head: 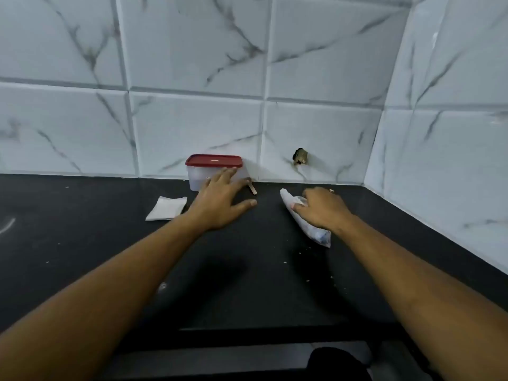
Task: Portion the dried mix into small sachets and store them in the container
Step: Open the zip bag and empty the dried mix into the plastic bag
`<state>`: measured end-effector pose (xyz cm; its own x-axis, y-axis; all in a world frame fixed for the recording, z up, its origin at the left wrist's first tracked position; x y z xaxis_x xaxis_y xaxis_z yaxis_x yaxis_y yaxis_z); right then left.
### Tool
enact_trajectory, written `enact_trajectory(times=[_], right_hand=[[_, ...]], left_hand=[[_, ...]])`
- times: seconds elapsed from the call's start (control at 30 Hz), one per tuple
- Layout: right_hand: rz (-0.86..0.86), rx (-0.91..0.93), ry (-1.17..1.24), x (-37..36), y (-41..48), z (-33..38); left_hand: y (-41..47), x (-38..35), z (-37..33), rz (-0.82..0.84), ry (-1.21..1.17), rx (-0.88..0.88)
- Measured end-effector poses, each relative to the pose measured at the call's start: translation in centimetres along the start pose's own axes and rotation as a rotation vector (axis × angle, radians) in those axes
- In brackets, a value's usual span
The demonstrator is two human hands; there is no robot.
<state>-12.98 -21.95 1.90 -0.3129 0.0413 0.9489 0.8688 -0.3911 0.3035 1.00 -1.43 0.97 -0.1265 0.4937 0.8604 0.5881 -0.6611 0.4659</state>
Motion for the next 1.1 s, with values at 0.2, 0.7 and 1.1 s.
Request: enact_trajectory(times=[0.2, 0.7, 1.1], right_hand=[[0.17, -0.042, 0.046, -2.0, 0.2, -1.3], [0.1, 0.264, 0.304, -3.9, 2.8, 3.3], [0.266, 0.108, 1.115, -5.1, 3.9, 7.3]], left_hand=[[0.1, -3.6, 0.0, 0.104, -0.111, 0.055], [0.6, -5.3, 2.0, 0.008, -0.146, 0.19], [0.8, -5.2, 4.0, -0.004, -0.969, 0.588]])
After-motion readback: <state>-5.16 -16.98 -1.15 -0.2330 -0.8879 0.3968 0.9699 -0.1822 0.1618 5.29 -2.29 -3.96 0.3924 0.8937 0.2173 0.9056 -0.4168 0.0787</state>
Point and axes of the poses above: each hand's wrist, its own y-axis towards the middle knuckle, its own x-axis out of the back of the hand, z = x × y, the point moved 2 cm from there along y, towards the middle knuckle, and after that the axes turned 6 degrees about x, right-handed, at the moved point
